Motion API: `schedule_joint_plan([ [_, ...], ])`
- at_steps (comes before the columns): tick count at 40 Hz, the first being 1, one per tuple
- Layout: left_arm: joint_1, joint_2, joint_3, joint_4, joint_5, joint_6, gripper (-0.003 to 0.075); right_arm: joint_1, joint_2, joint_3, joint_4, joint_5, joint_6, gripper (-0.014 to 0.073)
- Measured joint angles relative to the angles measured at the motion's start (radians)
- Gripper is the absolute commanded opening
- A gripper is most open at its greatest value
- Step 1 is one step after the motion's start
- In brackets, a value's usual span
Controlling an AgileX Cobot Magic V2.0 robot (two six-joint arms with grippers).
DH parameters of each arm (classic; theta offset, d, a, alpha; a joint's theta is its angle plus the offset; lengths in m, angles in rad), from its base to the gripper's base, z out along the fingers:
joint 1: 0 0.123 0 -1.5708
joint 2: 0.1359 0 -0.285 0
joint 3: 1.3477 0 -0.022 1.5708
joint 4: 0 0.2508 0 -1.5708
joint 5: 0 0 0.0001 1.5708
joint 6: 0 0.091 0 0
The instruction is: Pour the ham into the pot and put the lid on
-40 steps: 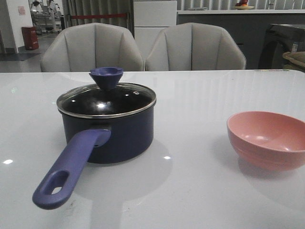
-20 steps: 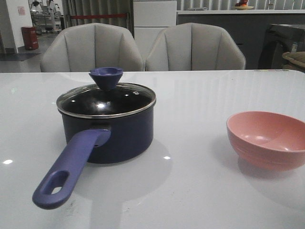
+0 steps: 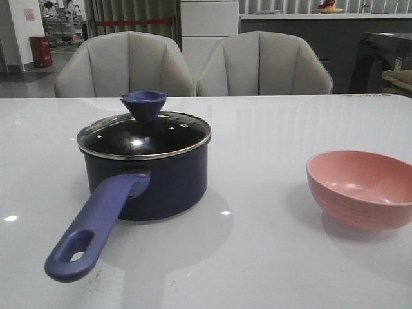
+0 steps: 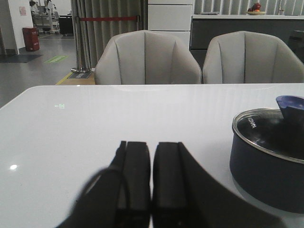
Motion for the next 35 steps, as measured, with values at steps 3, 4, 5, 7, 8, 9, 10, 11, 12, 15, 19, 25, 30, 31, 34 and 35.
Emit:
schedule_joint_plan([
  [3, 0.0, 0.0, 0.0, 0.0, 0.0, 0.0, 0.0114, 0.0, 0.0, 0.004, -0.024, -0.039, 0.041, 0.0179],
  [4, 0.0, 0.0, 0.0, 0.0, 0.0, 0.0, 0.0114, 0.0, 0.0, 0.004, -0.033, -0.053, 0.048, 0.0179],
  [5, 0.0, 0.0, 0.0, 0.0, 0.0, 0.0, 0.0114, 0.0, 0.0, 0.004, -0.038, -0.058, 0.055, 0.0179],
  [7, 0.0, 0.0, 0.0, 0.0, 0.0, 0.0, 0.0114, 0.0, 0.0, 0.004, -0.044, -0.066, 0.065, 0.0179],
  [8, 0.0, 0.0, 0.0, 0.0, 0.0, 0.0, 0.0114, 0.0, 0.0, 0.006, -0.046, -0.068, 0.068, 0.0179],
  [9, 0.0, 0.0, 0.0, 0.0, 0.0, 0.0, 0.0114, 0.0, 0.0, 0.006, -0.048, -0.07, 0.068, 0.0179],
  [10, 0.0, 0.0, 0.0, 0.0, 0.0, 0.0, 0.0114, 0.0, 0.0, 0.006, -0.049, -0.07, 0.07, 0.0179],
  [11, 0.0, 0.0, 0.0, 0.0, 0.0, 0.0, 0.0114, 0.0, 0.0, 0.006, -0.049, -0.07, 0.072, 0.0179],
  [12, 0.0, 0.0, 0.0, 0.0, 0.0, 0.0, 0.0114, 0.0, 0.0, 0.006, -0.049, -0.07, 0.07, 0.0179],
  [15, 0.0, 0.0, 0.0, 0.0, 0.0, 0.0, 0.0114, 0.0, 0.0, 0.006, -0.049, -0.07, 0.072, 0.0179],
  [19, 0.0, 0.0, 0.0, 0.0, 0.0, 0.0, 0.0114, 0.0, 0.0, 0.006, -0.049, -0.07, 0.075, 0.0179],
  [25, 0.0, 0.0, 0.0, 0.0, 0.0, 0.0, 0.0114, 0.0, 0.0, 0.006, -0.049, -0.07, 0.075, 0.0179],
  [30, 0.0, 0.0, 0.0, 0.0, 0.0, 0.0, 0.0114, 0.0, 0.0, 0.006, -0.049, -0.07, 0.075, 0.0179],
  [31, 0.0, 0.0, 0.0, 0.0, 0.0, 0.0, 0.0114, 0.0, 0.0, 0.006, -0.05, -0.07, 0.075, 0.0179],
  [34, 0.0, 0.0, 0.0, 0.0, 0.0, 0.0, 0.0114, 0.0, 0.0, 0.006, -0.05, -0.07, 0.077, 0.0179],
  [35, 0.0, 0.0, 0.0, 0.0, 0.0, 0.0, 0.0114, 0.0, 0.0, 0.006, -0.05, -0.07, 0.077, 0.0179],
])
